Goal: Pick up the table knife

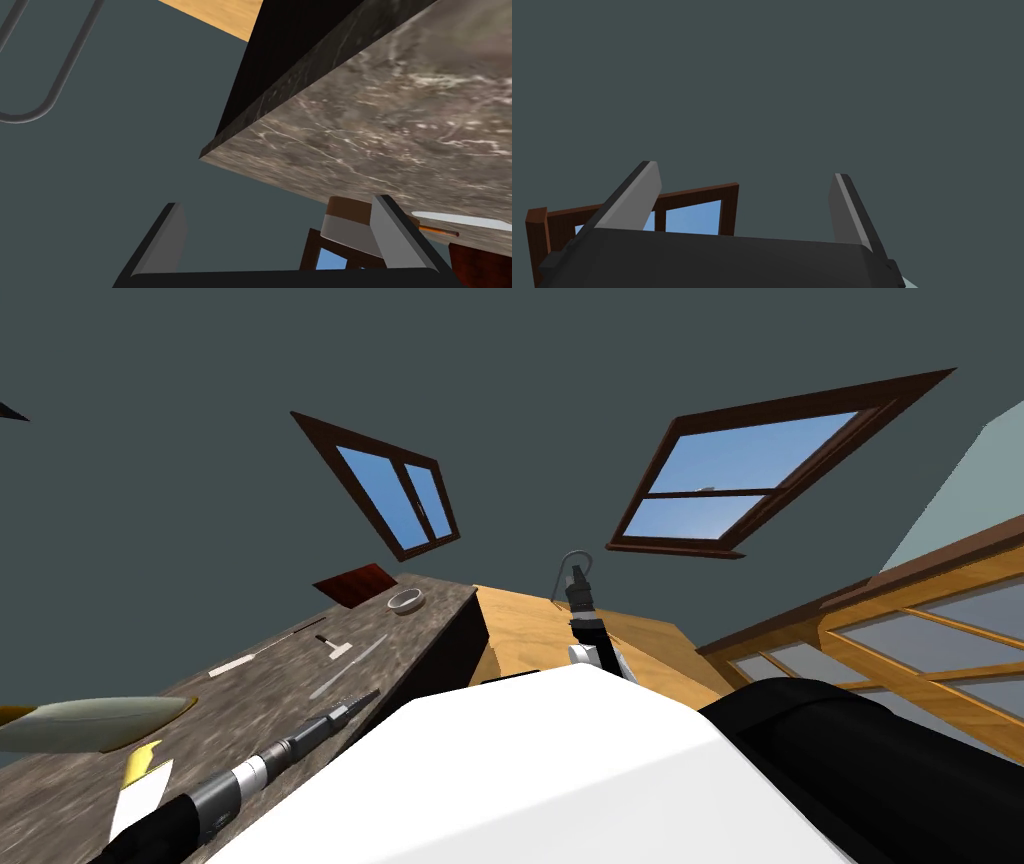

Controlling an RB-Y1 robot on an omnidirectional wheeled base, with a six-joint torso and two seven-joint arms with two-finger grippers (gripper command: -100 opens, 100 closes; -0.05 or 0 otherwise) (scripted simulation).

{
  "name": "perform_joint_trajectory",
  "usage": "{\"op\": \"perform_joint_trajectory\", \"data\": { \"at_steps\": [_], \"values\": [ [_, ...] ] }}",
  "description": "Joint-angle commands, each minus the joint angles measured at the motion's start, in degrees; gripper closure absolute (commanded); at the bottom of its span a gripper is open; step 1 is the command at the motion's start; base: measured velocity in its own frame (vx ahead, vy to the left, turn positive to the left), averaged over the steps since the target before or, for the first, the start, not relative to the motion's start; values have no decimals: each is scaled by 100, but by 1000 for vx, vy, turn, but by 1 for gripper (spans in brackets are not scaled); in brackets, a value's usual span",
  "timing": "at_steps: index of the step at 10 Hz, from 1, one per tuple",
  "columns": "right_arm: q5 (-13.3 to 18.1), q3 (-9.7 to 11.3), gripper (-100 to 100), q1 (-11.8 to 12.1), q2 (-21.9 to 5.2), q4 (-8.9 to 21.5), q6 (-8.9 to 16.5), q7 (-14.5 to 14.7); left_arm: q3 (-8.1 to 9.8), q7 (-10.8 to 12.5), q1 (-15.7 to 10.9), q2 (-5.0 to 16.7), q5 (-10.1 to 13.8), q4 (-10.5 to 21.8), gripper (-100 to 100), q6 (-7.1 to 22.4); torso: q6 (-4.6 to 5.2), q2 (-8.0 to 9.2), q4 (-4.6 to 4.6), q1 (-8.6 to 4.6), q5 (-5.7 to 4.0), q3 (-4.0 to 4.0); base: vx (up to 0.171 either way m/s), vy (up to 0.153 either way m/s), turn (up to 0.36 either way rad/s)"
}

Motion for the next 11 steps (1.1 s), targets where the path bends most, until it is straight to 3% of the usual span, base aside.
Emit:
{"op": "perform_joint_trajectory", "data": {
  "at_steps": [1, 10, 11],
  "values": [
    [0, 0, 0, 0, 0, 0, 0, 0, 29, 26, 105, 280, -13, 44, -100, 16, 0, 0, 0, 0, 0, 0, 56, 9, -82],
    [0, -1, 0, 1, 0, 0, 0, 0, -166, 179, 731, 1751, -147, 662, -100, 138, -5, 5, 1, 7, 3, 2, 55, 27, -114],
    [0, 0, 0, 0, 0, 0, 0, 0, -166, 179, 731, 1816, -147, 662, -100, 138, -2, 4, 1, 5, 2, 2, 48, 30, -62]
  ]
}}
